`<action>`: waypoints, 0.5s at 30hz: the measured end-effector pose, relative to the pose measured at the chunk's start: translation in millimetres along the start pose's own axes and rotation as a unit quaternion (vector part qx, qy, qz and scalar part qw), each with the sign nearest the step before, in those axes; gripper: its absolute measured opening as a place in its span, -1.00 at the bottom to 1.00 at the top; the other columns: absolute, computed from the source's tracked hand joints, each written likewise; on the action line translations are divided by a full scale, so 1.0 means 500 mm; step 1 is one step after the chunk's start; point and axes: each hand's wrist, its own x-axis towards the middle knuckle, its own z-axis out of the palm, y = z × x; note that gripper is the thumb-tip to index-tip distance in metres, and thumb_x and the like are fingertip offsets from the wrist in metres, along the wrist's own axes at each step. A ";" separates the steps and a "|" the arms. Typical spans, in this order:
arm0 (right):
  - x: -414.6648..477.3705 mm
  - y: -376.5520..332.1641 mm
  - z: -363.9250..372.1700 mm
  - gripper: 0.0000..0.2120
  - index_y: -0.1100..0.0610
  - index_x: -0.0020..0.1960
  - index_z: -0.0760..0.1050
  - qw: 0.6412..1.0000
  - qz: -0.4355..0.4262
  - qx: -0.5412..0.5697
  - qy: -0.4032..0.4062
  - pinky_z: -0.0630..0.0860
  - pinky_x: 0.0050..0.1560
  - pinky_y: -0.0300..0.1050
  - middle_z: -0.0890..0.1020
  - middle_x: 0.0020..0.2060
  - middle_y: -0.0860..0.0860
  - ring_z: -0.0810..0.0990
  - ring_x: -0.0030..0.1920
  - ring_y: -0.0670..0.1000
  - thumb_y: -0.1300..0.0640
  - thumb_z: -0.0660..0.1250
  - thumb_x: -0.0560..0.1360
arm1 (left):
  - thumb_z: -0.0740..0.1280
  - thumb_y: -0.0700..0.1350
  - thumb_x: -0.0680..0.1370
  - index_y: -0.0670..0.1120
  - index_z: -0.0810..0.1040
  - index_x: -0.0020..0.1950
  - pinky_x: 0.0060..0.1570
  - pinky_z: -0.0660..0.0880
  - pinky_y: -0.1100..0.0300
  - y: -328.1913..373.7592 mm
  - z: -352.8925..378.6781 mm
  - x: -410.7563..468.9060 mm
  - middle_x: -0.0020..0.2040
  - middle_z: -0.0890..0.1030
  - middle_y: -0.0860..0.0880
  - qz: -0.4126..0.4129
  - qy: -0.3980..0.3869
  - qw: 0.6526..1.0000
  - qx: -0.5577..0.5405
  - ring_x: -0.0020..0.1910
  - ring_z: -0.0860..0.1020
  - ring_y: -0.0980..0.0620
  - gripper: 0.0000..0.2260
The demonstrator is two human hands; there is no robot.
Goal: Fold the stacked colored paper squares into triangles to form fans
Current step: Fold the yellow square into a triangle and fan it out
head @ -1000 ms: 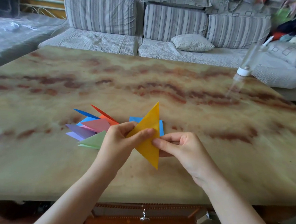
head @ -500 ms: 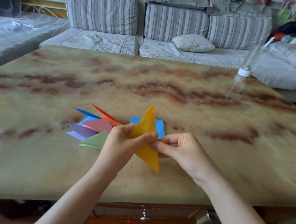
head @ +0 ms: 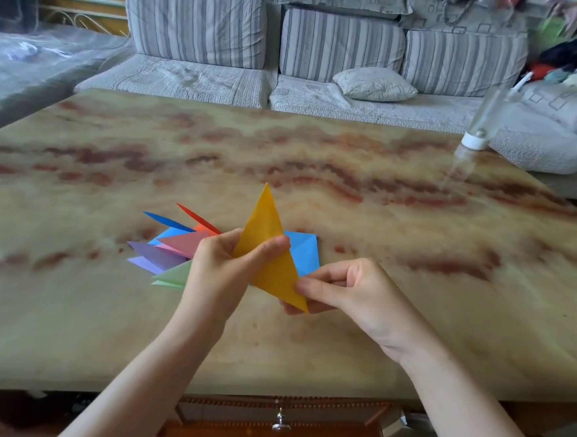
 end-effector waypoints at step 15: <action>-0.005 0.002 -0.017 -0.89 0.26 -0.11 0.67 0.998 -0.007 -0.046 0.037 0.55 -0.07 -0.24 0.73 -0.22 0.07 0.70 -0.15 0.01 0.24 0.38 0.48 | 0.46 -0.04 0.41 -0.12 0.64 -0.20 -0.42 0.40 0.48 0.015 -0.017 0.016 -0.39 0.65 0.07 -0.049 0.059 0.997 -0.033 -0.43 0.54 0.23 -0.85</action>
